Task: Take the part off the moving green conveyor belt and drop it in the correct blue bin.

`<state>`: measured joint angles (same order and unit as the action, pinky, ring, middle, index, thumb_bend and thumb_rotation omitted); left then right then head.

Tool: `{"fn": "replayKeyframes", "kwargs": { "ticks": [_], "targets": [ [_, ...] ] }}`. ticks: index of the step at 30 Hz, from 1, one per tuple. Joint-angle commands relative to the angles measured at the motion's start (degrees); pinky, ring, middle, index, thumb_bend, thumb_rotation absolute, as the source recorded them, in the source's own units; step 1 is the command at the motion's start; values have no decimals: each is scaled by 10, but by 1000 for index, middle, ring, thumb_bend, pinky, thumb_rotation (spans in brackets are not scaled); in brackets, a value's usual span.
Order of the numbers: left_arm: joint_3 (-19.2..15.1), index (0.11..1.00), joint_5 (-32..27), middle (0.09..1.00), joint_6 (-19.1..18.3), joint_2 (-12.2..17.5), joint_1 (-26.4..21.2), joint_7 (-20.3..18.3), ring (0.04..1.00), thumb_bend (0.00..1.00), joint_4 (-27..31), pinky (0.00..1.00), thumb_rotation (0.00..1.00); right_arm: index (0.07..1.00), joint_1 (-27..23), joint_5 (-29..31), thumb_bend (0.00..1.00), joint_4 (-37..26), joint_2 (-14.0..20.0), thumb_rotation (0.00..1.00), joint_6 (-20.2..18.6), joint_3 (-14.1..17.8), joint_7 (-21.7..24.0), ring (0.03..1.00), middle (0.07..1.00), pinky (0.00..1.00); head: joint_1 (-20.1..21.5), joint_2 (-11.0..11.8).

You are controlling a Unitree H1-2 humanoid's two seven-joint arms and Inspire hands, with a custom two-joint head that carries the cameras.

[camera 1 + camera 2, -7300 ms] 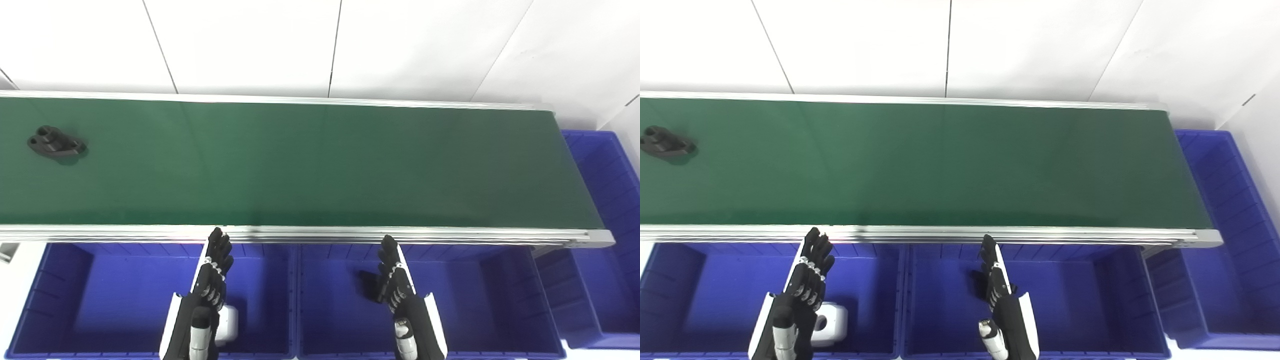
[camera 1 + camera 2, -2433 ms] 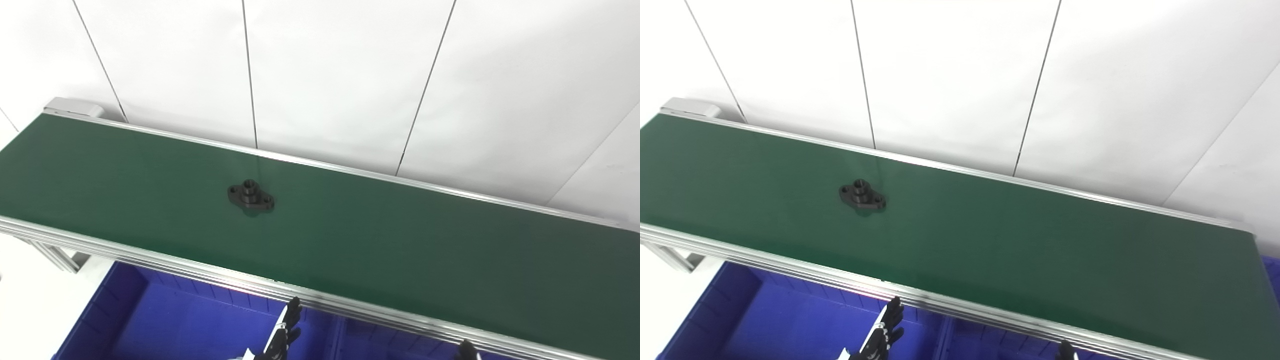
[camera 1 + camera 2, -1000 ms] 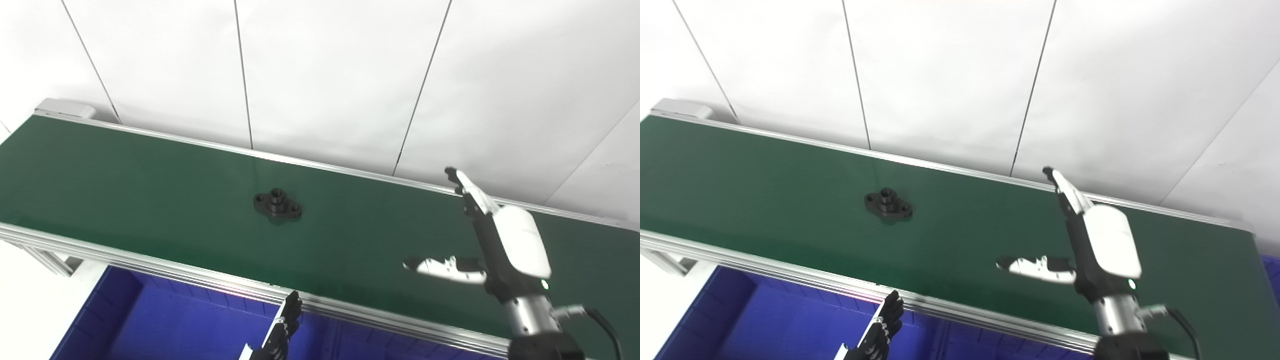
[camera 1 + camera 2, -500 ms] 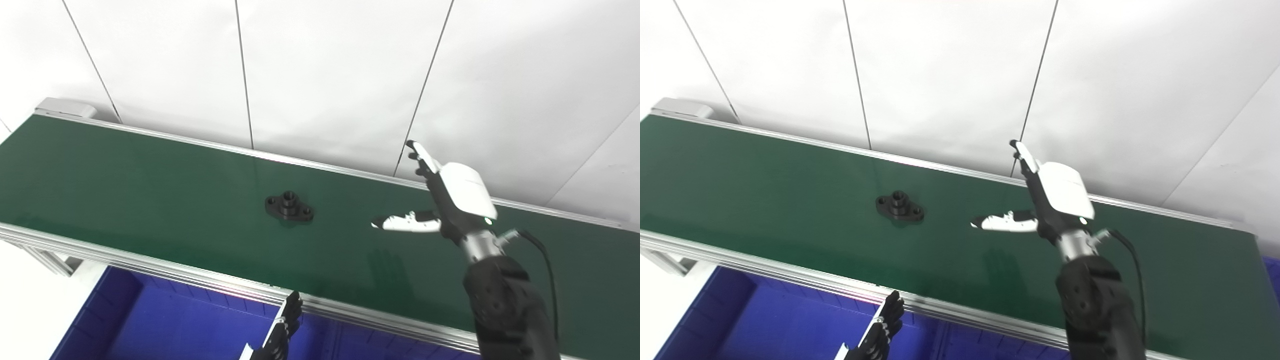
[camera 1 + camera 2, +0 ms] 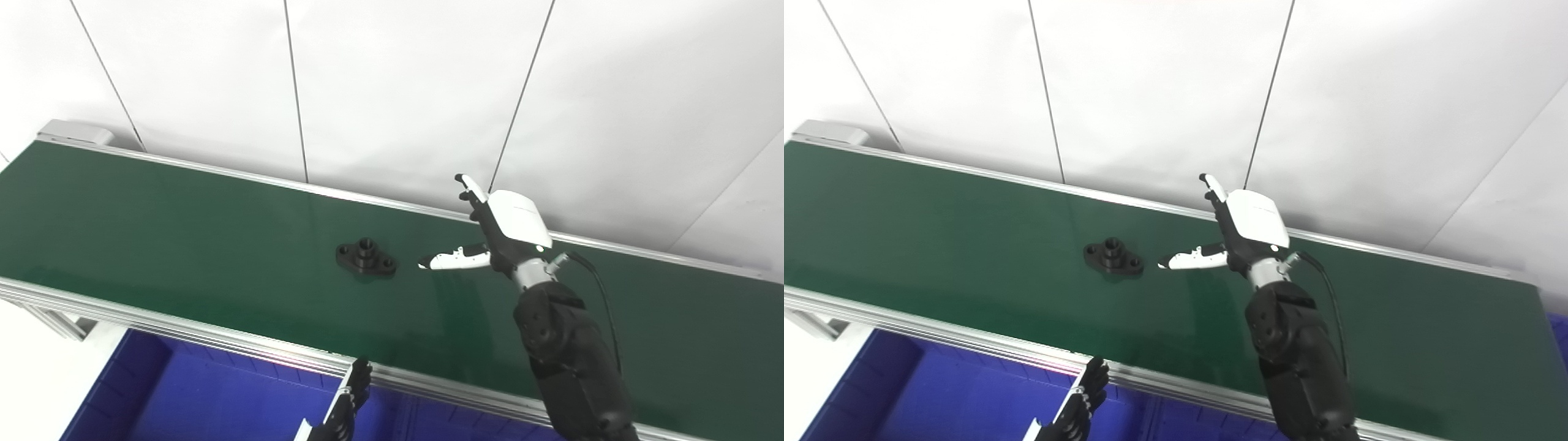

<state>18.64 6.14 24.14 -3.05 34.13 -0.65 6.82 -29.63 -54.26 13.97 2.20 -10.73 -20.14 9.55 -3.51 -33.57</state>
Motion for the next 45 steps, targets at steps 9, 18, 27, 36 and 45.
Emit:
{"fn": "replayKeyframes", "kwargs": {
  "ticks": [9,18,27,36,45],
  "targets": [
    [39,1000,23,1000,27,-32,14,14,999,797,9,967,939,925,-40,14,1000,34,-47,563,-25,-37,-19,757,851,612,-16,-6],
    [49,1000,23,1000,27,-34,15,16,996,836,8,948,937,931,-40,9,1000,61,-62,581,-35,-85,-24,739,858,599,-27,-11],
    [51,1000,20,1000,25,-35,22,13,996,819,19,950,921,874,-32,3,999,113,-59,557,-35,-117,-51,704,813,571,-31,-17],
    [48,1000,24,1000,25,-27,33,13,999,800,30,943,919,769,-40,21,879,186,-53,413,-37,-115,-99,519,730,358,-29,-23],
    [45,1000,21,1000,15,-24,38,13,995,808,40,935,907,531,-54,25,514,234,-43,1,-51,-127,-135,383,492,253,-20,-28]
  ]
}}
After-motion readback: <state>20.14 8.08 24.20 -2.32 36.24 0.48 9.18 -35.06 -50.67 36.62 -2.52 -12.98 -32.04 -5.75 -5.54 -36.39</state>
